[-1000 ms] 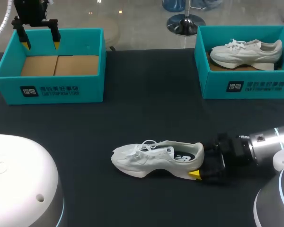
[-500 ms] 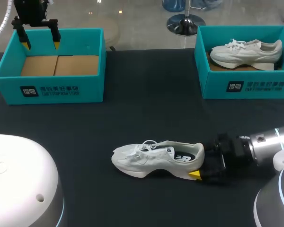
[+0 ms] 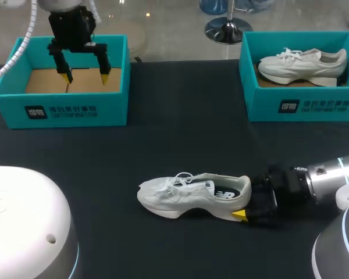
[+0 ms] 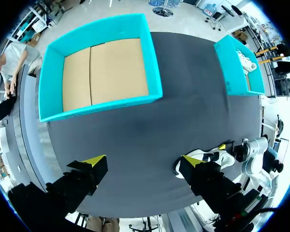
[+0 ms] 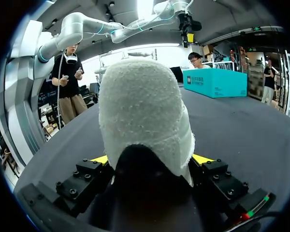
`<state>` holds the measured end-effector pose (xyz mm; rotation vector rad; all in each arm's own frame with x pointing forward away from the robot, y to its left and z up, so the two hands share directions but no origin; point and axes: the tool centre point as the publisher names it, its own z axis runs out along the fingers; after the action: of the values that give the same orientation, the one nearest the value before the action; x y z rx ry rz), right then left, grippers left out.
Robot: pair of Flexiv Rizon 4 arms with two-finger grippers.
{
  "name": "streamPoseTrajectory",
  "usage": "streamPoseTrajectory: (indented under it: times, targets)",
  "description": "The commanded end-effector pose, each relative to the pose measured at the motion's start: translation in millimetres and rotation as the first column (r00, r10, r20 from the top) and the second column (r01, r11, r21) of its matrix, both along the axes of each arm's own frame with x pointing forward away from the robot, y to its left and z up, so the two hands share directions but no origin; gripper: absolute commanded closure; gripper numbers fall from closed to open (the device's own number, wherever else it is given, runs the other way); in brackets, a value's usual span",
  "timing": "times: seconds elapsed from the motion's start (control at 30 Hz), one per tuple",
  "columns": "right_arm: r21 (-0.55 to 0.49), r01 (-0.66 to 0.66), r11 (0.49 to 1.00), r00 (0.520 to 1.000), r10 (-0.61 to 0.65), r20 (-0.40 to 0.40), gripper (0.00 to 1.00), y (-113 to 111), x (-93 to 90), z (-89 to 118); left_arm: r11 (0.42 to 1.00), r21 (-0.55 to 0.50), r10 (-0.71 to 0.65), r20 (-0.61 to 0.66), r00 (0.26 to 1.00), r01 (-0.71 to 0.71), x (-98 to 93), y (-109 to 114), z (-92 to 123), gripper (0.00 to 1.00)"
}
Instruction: Take the shoe out of the shoebox, open the shoe tongue, remove and reinsert the insole, then place the shoe into the shoebox
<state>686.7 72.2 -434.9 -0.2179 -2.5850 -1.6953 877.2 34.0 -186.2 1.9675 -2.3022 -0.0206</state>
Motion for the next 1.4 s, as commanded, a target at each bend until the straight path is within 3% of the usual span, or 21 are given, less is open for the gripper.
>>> streamPoseTrajectory:
  times: [0.03, 0.23, 1.0, 1.4]
  targets:
    - [-0.004, 0.001, 1.0, 1.0, -0.001, -0.002, 1.0, 0, -3.5, -8, 1.0, 0.018, -0.022, 0.132, 0.991, 0.02, -71.5, -19, -6, 0.0]
    - [-0.004, 0.001, 1.0, 1.0, -0.001, -0.002, 1.0, 0, -3.5, -8, 0.991, 0.036, -0.136, 0.145, 0.98, 0.132, -124.1, -40, -25, 0.0]
    - [-0.004, 0.001, 1.0, 1.0, -0.001, -0.002, 1.0, 0, -3.5, -8, 0.991, 0.036, -0.136, 0.145, 0.98, 0.132, -124.1, -40, -25, 0.0]
    - [-0.004, 0.001, 1.0, 1.0, -0.001, -0.002, 1.0, 0, -3.5, -8, 0.968, 0.06, -0.25, 0.127, 0.96, 0.244, -182.8, -153, -50, 0.0]
